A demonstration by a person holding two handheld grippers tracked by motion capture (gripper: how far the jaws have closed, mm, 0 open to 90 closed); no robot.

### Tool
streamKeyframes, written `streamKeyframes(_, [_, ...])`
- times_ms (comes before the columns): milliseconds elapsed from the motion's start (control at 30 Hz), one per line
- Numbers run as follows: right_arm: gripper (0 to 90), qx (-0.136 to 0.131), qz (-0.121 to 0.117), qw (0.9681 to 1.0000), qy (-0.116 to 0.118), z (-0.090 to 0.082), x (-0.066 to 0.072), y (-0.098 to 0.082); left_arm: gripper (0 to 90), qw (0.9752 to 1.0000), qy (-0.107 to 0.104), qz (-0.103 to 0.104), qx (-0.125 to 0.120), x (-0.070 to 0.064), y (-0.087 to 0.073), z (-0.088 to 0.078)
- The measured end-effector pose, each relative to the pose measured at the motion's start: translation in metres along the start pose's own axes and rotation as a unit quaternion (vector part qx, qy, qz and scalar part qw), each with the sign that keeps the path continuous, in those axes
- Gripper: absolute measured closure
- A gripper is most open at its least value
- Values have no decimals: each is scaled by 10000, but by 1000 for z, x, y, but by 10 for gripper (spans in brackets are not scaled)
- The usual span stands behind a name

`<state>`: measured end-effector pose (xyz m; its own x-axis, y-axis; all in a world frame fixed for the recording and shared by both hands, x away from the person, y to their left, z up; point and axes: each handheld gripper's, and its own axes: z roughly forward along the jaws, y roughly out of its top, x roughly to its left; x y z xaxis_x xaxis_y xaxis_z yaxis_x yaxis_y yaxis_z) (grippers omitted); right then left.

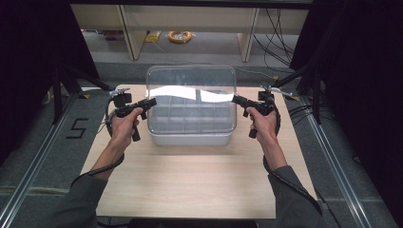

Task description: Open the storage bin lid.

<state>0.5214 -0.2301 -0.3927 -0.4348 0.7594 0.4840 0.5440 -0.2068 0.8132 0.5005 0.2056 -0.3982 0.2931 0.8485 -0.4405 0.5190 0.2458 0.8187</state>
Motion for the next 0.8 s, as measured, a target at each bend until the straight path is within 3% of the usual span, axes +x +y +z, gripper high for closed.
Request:
streamKeyframes(100, [728, -55, -143, 9999, 31, -7, 2, 2, 551, 10000, -8, 32, -25, -4, 2, -5])
streamKeyframes(167, [728, -30, 3, 10000, 60, -11, 7, 1, 551, 10000, -27, 56, -24, -5, 2, -9])
streamKeyframes(200, [728, -77, -146, 9998, 67, -12, 6, 1, 550, 10000, -35, 69, -12, -6, 3, -11])
streamKeyframes(233, [729, -52, -24, 10000, 56, -14, 10, 1, 550, 10000, -42, 81, -17, -7, 2, -13])
streamKeyframes(367, [728, -101, -185, 9998, 67, -19, 13, 1, 550, 9999, -43, 147, -21, -9, 1, -20])
streamKeyframes(433, [729, -78, -81, 9999, 88, -22, 17, -1, 550, 9998, -53, 165, -30, -11, -1, -23])
streamKeyframes(467, [729, -106, -205, 9997, 110, -23, 16, -1, 550, 9998, -56, 181, -32, -11, -2, -26])
streamKeyframes(533, [728, -114, -224, 9996, 136, -26, 19, -2, 550, 9998, -43, 205, -67, -12, -4, -30])
streamKeyframes(567, [729, -85, -111, 9998, 112, -28, 22, -3, 550, 9997, -55, 217, -81, -13, -5, -31])
streamKeyframes(633, [728, -116, -271, 9995, 112, -30, 22, -4, 550, 9996, -48, 245, -98, -14, -8, -35])
streamKeyframes(667, [728, -119, -191, 9997, 120, -31, 24, -6, 550, 9996, -60, 231, -129, -14, -9, -37])
streamKeyframes(767, [728, -154, -302, 9993, 136, -35, 26, -8, 551, 9995, -63, 269, -162, -16, -12, -43])
streamKeyframes(800, [728, -139, -217, 9995, 158, -36, 28, -10, 551, 9994, -61, 287, -173, -16, -14, -45])
